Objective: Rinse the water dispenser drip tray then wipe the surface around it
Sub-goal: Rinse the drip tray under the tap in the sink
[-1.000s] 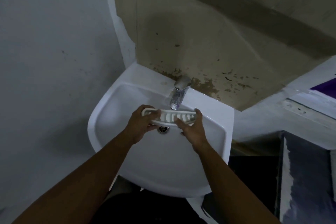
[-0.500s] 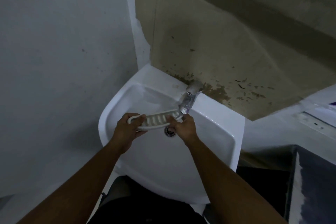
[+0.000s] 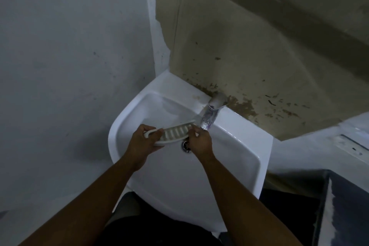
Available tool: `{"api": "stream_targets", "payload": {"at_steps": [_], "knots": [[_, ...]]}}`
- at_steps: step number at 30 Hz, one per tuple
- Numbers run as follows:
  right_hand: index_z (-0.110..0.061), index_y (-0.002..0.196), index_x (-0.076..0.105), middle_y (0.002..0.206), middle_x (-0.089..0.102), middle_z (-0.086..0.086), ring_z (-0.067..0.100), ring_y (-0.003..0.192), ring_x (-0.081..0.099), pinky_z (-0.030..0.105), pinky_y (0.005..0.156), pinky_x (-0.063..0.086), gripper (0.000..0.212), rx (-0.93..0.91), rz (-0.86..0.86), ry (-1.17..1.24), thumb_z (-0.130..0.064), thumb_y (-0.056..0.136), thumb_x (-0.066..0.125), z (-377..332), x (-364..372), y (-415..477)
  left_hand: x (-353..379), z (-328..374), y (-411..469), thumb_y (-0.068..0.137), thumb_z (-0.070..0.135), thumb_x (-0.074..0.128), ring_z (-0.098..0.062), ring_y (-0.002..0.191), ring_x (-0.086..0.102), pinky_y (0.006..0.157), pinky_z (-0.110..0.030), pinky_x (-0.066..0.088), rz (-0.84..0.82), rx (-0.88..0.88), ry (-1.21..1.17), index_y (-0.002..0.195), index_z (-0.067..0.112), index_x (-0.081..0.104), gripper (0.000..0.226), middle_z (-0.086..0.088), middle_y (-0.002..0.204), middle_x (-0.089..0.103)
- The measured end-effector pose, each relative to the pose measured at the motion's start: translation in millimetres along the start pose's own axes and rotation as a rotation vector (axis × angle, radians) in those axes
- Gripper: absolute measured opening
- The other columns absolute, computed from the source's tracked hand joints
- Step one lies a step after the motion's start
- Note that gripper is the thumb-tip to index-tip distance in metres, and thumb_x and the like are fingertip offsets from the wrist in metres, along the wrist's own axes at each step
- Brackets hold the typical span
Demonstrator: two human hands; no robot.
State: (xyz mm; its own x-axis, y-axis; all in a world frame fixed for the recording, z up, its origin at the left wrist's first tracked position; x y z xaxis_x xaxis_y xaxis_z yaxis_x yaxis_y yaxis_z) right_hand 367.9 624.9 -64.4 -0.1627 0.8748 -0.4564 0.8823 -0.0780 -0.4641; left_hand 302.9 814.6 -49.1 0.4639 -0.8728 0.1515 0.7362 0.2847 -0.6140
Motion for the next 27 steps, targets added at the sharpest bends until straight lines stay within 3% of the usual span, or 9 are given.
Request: {"api": "stream_targets", "payload": {"at_steps": [1, 3, 6, 8, 12, 18, 22, 24, 27], "knots": [[-0.007, 0.110, 0.074, 0.107, 0.073, 0.019, 0.029, 0.104, 0.068, 0.036, 0.095, 0.052, 0.027, 0.006, -0.024, -0.019, -0.023, 0.097, 0.057, 4.9, 2.9, 2.8, -2.5, -2.7, 0.4, 0.086, 0.013, 0.066, -0.028, 0.094, 0.063, 0.073, -0.039, 0.061, -0.007, -0.016, 0.020, 0.091, 0.006, 0.051, 0.017, -0.020, 0.104, 0.061], [-0.009, 0.099, 0.078, 0.095, 0.075, 0.017, 0.027, 0.089, 0.071, 0.041, 0.090, 0.056, 0.019, 0.043, -0.015, 0.031, -0.021, 0.091, 0.066, 10.3, -0.1, 4.4, -8.1, -7.6, 0.8, 0.086, 0.012, 0.066, -0.030, 0.096, 0.063, 0.076, -0.042, 0.060, -0.023, -0.042, 0.040, 0.092, 0.006, 0.052, 0.017, -0.022, 0.105, 0.060], [-0.007, 0.085, 0.077, 0.079, 0.073, 0.021, 0.028, 0.066, 0.072, 0.042, 0.071, 0.063, 0.007, 0.108, -0.038, 0.159, -0.013, 0.084, 0.074, 13.2, -8.5, 6.3, -12.1, -10.2, 1.2, 0.086, 0.010, 0.067, -0.031, 0.097, 0.062, 0.079, -0.043, 0.059, -0.042, -0.071, 0.050, 0.090, 0.007, 0.053, 0.016, -0.020, 0.101, 0.061], [0.005, 0.087, 0.073, 0.076, 0.070, 0.021, 0.021, 0.052, 0.069, 0.035, 0.057, 0.063, 0.014, 0.158, -0.054, 0.239, -0.008, 0.083, 0.076, 10.9, -11.8, 4.3, -11.6, -10.8, 2.5, 0.085, 0.010, 0.067, -0.031, 0.097, 0.063, 0.079, -0.043, 0.059, -0.034, -0.075, 0.040, 0.091, 0.007, 0.053, 0.016, -0.022, 0.105, 0.061], [-0.008, 0.079, 0.070, 0.077, 0.075, 0.013, 0.027, 0.068, 0.074, 0.049, 0.070, 0.062, 0.020, 0.097, 0.073, 0.155, -0.026, 0.076, 0.078, 10.0, -16.7, 4.3, -4.5, -9.3, 3.6, 0.087, 0.012, 0.066, -0.029, 0.096, 0.064, 0.076, -0.041, 0.060, -0.019, -0.065, -0.012, 0.098, 0.006, 0.052, 0.019, -0.023, 0.110, 0.060], [-0.020, 0.094, 0.073, 0.093, 0.073, 0.005, 0.024, 0.090, 0.070, 0.036, 0.086, 0.055, 0.015, -0.099, -0.016, -0.048, -0.033, 0.092, 0.065, -5.2, -8.3, -9.6, 2.6, -4.0, 2.7, 0.084, 0.011, 0.069, -0.030, 0.099, 0.062, 0.074, -0.039, 0.061, -0.023, -0.035, 0.056, 0.096, 0.006, 0.051, 0.022, -0.022, 0.114, 0.057], [-0.011, 0.110, 0.075, 0.114, 0.072, 0.016, 0.028, 0.109, 0.067, 0.030, 0.095, 0.049, 0.025, -0.124, -0.005, -0.083, -0.026, 0.096, 0.061, -3.8, -4.9, -7.2, 10.5, 0.9, 1.7, 0.084, 0.011, 0.070, -0.029, 0.100, 0.062, 0.076, -0.038, 0.060, -0.065, -0.004, 0.092, 0.099, 0.006, 0.049, 0.026, -0.019, 0.112, 0.056], [-0.010, 0.104, 0.078, 0.107, 0.075, 0.014, 0.025, 0.105, 0.069, 0.026, 0.092, 0.049, 0.027, -0.037, 0.004, -0.045, -0.031, 0.089, 0.069, -1.2, -10.5, -4.3, 14.2, 1.2, 1.4, 0.085, 0.010, 0.069, -0.026, 0.097, 0.062, 0.078, -0.038, 0.060, -0.094, -0.005, 0.102, 0.099, 0.006, 0.048, 0.025, -0.017, 0.111, 0.056], [-0.016, 0.083, 0.079, 0.087, 0.078, 0.007, 0.023, 0.086, 0.074, 0.043, 0.087, 0.059, 0.051, 0.094, 0.068, 0.112, -0.059, 0.056, 0.080, 23.0, -18.3, 11.2, 14.8, -1.2, 2.5, 0.084, 0.011, 0.070, -0.027, 0.097, 0.063, 0.076, -0.039, 0.060, -0.091, -0.028, 0.070, 0.099, 0.006, 0.049, 0.026, -0.019, 0.112, 0.056]]}}
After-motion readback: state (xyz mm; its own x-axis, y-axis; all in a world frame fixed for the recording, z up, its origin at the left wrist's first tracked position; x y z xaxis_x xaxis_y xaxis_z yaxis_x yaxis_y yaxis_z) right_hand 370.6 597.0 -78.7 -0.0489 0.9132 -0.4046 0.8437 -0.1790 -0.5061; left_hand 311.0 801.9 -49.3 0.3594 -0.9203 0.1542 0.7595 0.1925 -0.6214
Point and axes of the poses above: each hand's wrist, its own y-axis towards the middle knuckle, its own x-axis out of the palm, z = x × y, the point moved 6 cm from there along y, towards the middle knuckle
